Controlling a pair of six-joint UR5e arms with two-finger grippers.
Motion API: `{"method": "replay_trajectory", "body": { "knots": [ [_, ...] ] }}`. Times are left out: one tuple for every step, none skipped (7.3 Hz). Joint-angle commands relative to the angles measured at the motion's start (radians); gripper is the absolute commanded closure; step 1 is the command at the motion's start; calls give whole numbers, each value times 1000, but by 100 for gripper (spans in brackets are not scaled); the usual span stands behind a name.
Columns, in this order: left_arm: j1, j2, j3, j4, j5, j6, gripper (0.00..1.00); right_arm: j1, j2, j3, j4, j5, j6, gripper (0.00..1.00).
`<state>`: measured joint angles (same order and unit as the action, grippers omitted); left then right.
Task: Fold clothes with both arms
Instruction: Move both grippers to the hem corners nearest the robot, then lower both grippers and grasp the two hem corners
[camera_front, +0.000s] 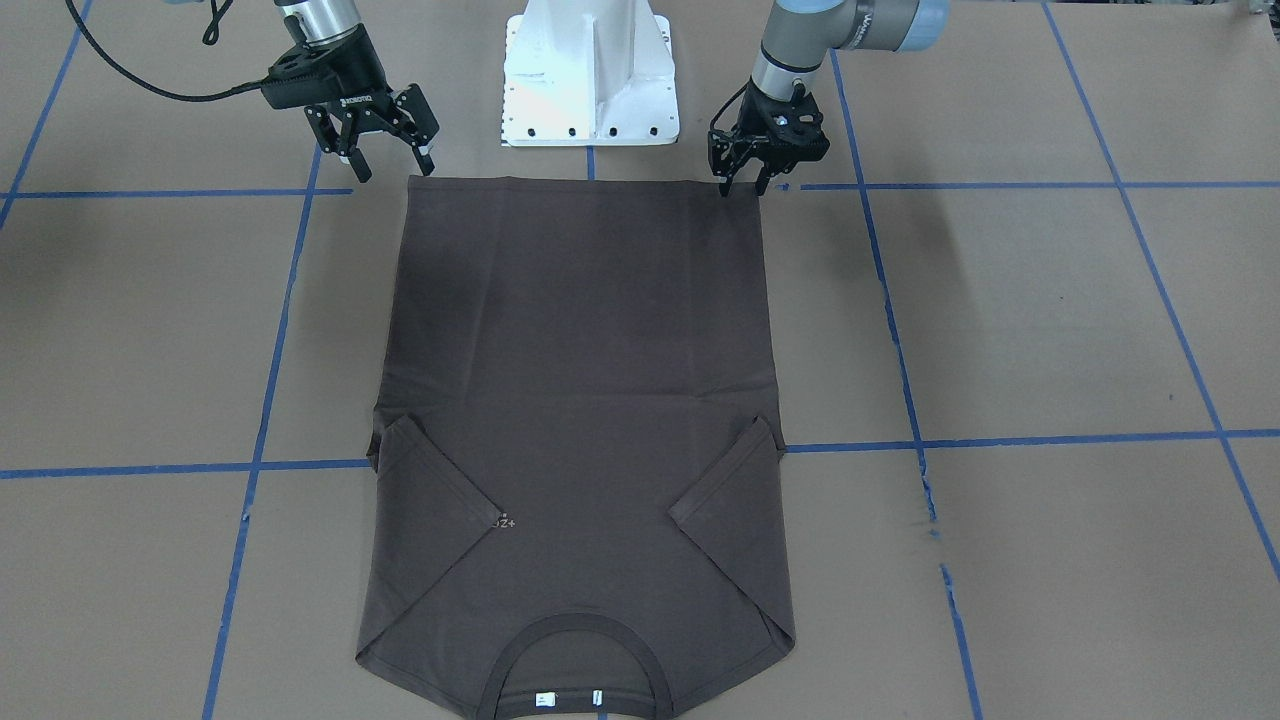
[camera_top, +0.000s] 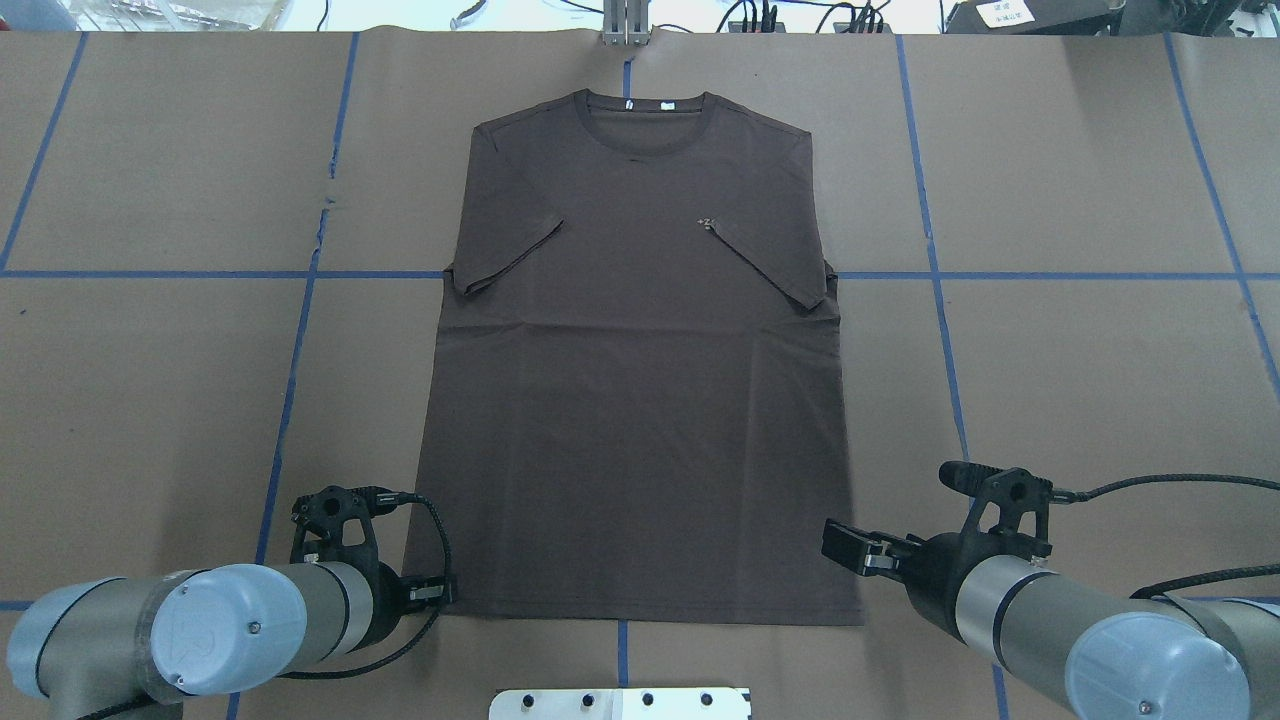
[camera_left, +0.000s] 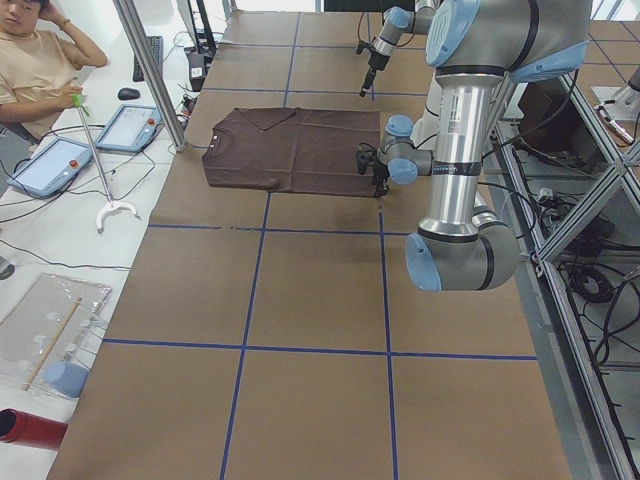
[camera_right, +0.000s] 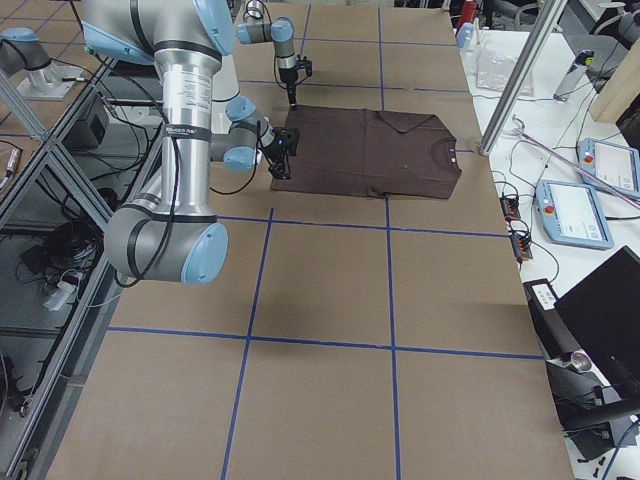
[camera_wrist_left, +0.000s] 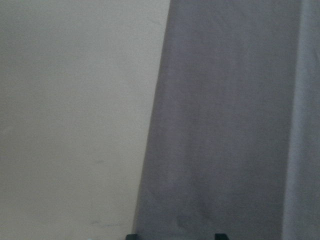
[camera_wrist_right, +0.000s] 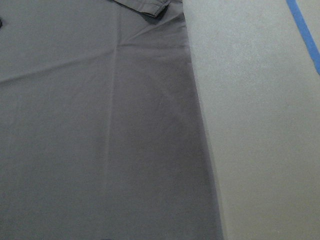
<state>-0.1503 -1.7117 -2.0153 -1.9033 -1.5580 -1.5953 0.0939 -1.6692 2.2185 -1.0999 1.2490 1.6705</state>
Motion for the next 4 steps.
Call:
{"method": "replay_trajectory", "body": {
  "knots": [
    [0, 0, 0, 4, -1, 0, 39, -2, 0, -2, 0, 0, 0, 4],
    [0, 0, 0, 4, -1, 0, 39, 0, 0, -5, 0, 0, 0, 4],
    [1, 1, 0, 6, -1, 0, 39, -2, -1, -5, 0, 0, 0, 4],
    [0, 1, 0, 9, -1, 0, 39, -5, -1, -5, 0, 0, 0, 4]
  ]
}}
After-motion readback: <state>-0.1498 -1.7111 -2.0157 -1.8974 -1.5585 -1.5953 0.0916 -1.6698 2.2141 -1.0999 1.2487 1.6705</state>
